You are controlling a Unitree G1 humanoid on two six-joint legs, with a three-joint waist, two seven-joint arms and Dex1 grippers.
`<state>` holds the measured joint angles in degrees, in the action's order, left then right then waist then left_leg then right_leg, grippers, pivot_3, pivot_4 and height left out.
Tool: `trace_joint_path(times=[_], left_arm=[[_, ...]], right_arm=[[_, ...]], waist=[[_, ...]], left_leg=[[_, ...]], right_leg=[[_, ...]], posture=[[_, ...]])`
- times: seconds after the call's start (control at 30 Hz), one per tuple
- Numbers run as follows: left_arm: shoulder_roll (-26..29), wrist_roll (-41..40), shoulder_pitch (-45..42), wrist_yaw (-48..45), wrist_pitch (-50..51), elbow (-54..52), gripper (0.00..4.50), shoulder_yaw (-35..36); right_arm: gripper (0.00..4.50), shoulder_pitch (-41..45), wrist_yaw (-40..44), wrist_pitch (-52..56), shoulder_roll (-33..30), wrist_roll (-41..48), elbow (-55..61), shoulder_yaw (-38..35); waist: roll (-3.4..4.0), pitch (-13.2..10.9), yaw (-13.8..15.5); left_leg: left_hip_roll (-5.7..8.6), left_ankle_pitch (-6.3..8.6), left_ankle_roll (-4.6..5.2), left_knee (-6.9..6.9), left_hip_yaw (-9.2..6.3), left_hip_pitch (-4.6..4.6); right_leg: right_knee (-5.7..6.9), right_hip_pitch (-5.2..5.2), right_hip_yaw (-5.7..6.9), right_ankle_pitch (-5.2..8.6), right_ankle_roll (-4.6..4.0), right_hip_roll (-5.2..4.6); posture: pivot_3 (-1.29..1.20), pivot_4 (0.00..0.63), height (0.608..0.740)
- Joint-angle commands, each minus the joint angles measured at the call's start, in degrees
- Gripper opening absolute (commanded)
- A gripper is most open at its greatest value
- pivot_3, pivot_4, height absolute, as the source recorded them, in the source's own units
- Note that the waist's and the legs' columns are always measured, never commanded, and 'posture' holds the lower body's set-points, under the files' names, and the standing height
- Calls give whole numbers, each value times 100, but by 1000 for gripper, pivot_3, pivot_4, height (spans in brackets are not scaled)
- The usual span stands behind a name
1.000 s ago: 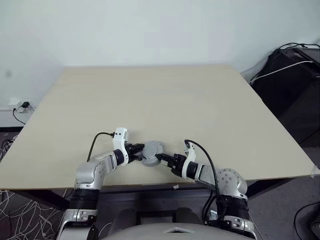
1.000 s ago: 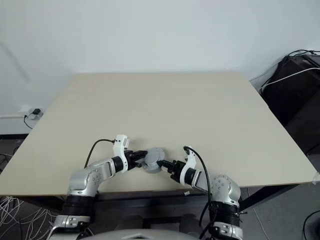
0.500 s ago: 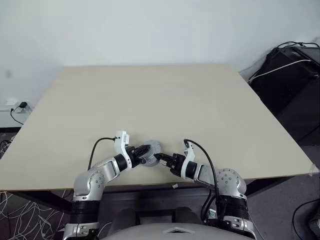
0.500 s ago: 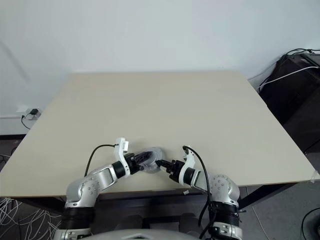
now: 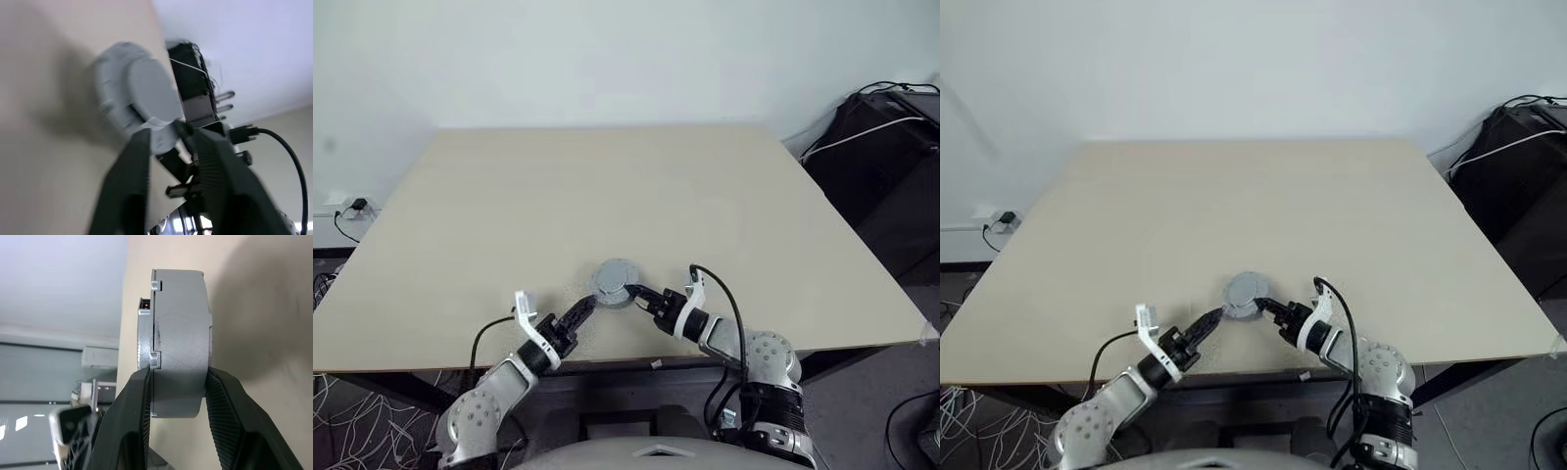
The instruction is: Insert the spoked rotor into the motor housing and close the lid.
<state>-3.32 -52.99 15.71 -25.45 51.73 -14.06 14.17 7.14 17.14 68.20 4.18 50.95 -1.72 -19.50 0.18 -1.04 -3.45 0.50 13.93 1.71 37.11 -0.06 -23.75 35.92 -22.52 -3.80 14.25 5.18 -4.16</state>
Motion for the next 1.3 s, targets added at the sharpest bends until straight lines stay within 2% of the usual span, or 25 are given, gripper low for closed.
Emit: trace_joint_path(times=[0.03, 0.2, 0.53, 0.77, 1.3], left_arm=[[-242, -474, 133, 107, -106, -235, 2868, 56], [-394, -1122, 351, 406, -175, -233, 4488, 104], [-534, -2253, 358, 450, -492, -55, 4500, -98], [-489, -2752, 325, 501, -559, 228, 4500, -371], [-331, -2974, 285, 399, -831, 374, 4500, -548]], right_arm=[[1326, 278, 40, -149, 279, 433, 250, -32], [1326, 366, -75, -201, 278, 613, 269, -58], [1326, 81, -299, 339, 213, 1359, 741, 188], [1326, -122, -518, 609, 147, 1775, 882, 294], [1326, -207, -706, 912, -164, 2508, 774, 451]], waist=[[0, -4, -1], [0, -8, 7], [0, -13, 3], [-2, -14, 2], [-5, -16, 3]], left_leg=[[1, 0, 1, 1, 0, 0], [1, -4, 7, 0, 0, -2], [1, -5, 8, 0, 0, -3], [2, -5, 9, 2, 1, -3], [2, -12, 21, 4, 1, -3]], right_leg=[[0, 0, 0, 0, 0, 0], [-2, 0, 0, 1, -2, 0], [-3, -1, 0, 2, -5, 0], [-3, 1, 0, 3, -5, 0], [-4, 1, 0, 3, -6, 2]], posture=[[0, 0, 740], [0, 0, 740], [0, 0, 740], [0, 0, 740], [0, 0, 740]])
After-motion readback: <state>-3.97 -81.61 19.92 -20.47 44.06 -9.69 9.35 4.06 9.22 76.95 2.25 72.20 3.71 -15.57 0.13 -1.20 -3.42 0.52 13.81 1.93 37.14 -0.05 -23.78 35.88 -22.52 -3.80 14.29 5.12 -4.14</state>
